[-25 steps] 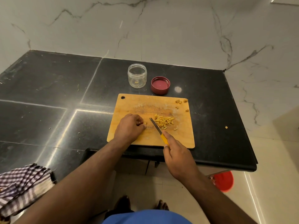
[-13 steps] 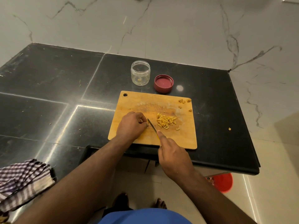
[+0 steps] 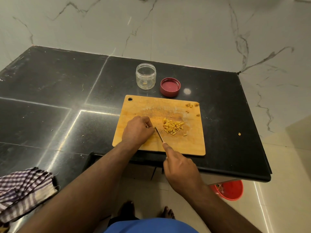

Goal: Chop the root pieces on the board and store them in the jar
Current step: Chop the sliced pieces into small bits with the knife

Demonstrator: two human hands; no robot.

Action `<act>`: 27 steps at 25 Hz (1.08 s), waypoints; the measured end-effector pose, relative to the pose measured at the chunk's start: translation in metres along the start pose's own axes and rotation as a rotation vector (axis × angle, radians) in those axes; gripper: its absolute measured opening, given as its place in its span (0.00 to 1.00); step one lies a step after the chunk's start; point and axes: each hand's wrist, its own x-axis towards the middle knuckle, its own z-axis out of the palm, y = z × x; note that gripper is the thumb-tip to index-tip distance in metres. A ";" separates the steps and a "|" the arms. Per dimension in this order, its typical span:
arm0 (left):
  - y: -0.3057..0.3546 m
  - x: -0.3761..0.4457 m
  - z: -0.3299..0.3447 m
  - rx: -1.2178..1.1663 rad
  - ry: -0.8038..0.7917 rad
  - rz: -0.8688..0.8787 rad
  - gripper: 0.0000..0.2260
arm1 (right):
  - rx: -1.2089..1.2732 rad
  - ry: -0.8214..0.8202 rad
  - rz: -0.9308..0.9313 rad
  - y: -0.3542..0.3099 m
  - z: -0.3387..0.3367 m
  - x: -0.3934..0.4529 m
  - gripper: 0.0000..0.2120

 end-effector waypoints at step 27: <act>-0.001 -0.005 -0.007 -0.065 -0.009 0.008 0.05 | -0.039 0.131 -0.015 0.003 -0.008 -0.007 0.24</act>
